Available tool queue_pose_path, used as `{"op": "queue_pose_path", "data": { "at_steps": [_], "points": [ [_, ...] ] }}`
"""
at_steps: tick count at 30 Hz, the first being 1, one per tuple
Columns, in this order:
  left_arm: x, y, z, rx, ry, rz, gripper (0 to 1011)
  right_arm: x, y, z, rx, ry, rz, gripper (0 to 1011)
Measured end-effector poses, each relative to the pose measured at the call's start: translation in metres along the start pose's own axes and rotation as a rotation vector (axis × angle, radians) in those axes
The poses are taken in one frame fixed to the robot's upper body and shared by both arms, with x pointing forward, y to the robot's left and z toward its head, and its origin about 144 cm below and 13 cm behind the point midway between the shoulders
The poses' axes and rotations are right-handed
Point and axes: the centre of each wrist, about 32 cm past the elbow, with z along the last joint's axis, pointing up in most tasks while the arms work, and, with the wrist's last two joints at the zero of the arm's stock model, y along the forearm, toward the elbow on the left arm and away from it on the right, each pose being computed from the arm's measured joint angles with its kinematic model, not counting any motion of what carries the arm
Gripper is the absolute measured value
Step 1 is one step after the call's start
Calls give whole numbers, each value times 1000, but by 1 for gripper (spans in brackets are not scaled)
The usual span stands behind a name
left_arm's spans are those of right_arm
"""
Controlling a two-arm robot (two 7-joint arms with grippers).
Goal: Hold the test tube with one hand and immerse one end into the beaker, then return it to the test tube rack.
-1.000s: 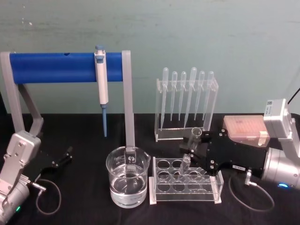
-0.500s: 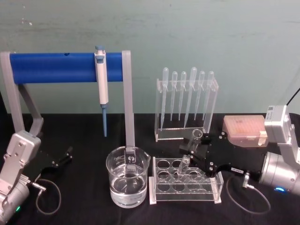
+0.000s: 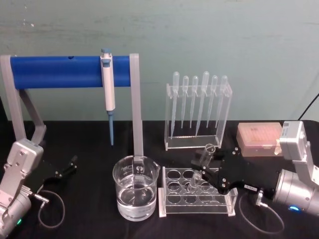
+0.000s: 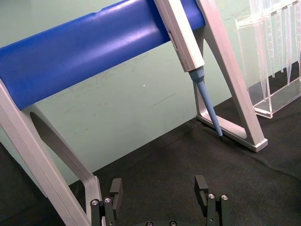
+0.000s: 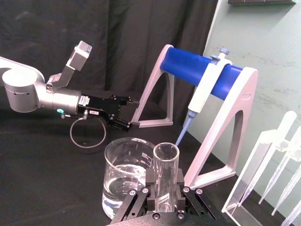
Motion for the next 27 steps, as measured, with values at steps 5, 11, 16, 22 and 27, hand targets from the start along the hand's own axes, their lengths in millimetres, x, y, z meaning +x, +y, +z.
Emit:
{"op": "queue_pose_path", "data": {
  "at_steps": [5,11,16,22,27],
  "points": [
    [0,0,0,0,0,0,1000,-2,0,-7,0,12,-2,226],
    [0,0,0,0,0,0,1000,-5,2,-12,-1,23,5,225],
    [0,0,0,0,0,0,1000,-7,2,-16,-5,32,6,226],
    [0,0,0,0,0,0,1000,-9,3,-19,-15,34,8,225],
    [0,0,0,0,0,0,1000,-10,2,-21,-24,34,7,225]
  ]
}}
